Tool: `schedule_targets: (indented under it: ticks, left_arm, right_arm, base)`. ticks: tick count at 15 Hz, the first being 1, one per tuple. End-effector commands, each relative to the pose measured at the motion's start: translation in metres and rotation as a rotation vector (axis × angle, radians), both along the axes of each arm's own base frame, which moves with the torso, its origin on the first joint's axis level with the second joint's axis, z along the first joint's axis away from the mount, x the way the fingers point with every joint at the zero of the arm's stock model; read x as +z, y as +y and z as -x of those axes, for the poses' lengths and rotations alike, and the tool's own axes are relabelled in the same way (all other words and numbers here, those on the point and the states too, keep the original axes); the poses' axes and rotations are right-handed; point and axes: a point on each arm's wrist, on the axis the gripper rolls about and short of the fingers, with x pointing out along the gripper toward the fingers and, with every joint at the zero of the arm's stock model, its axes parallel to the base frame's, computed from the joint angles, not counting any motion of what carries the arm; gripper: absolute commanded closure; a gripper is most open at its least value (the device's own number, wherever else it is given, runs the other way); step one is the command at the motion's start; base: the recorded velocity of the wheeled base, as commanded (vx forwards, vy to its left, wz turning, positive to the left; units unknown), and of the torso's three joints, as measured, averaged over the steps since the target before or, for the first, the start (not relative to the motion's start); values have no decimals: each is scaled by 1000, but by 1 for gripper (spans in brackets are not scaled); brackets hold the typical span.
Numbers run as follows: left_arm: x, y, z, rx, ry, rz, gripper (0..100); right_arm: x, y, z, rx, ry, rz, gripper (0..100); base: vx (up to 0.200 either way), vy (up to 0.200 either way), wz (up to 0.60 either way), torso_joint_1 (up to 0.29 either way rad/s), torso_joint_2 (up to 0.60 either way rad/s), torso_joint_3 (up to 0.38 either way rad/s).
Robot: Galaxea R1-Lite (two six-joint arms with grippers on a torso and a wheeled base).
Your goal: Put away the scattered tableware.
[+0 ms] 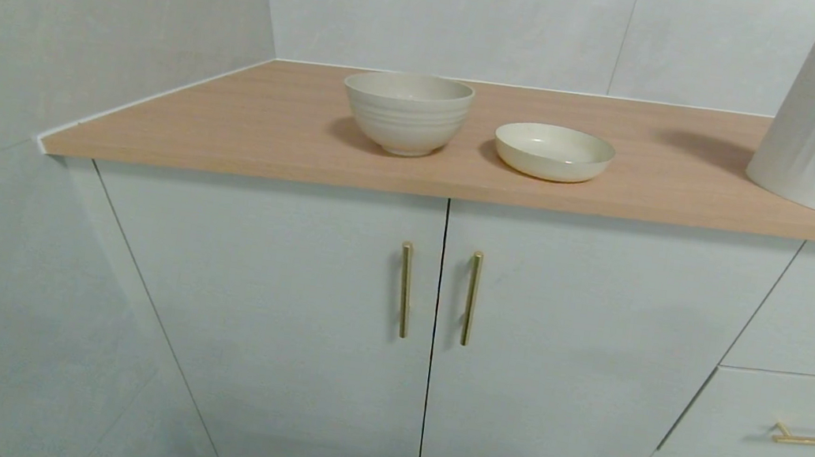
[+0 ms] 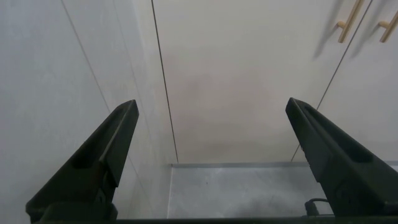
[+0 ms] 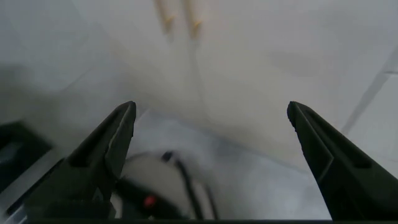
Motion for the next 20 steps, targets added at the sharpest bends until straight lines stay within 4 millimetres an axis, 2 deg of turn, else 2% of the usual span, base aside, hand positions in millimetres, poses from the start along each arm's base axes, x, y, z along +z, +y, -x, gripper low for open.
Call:
schedule_targets:
  ticks: [1,4,6,9,13,20]
  left_arm:
    - [0,0,0,0,1,0,0]
    - [0,0,0,0,1,0,0]
    - [0,0,0,0,1,0,0]
    - [0,0,0,0,0,0,0]
    - [0,0,0,0,0,0,0]
    - [0,0,0,0,0,0,0]
  right_arm:
    - [10,14,-37,136,160,43,0]
    - [15,28,-64,190,231,63,0]
    - [22,43,-91,228,223,65,0]
    - [25,74,-134,289,184,60,0]
    - [19,109,-184,331,172,60,0]
    - [19,161,-227,411,167,63,0]
  base:
    - [0,0,0,0,0,0]
    - [0,0,0,0,0,0]
    - [0,0,0,0,0,0]
    - [0,0,0,0,0,0]
    - [0,0,0,0,0,0]
    - [0,0,0,0,0,0]
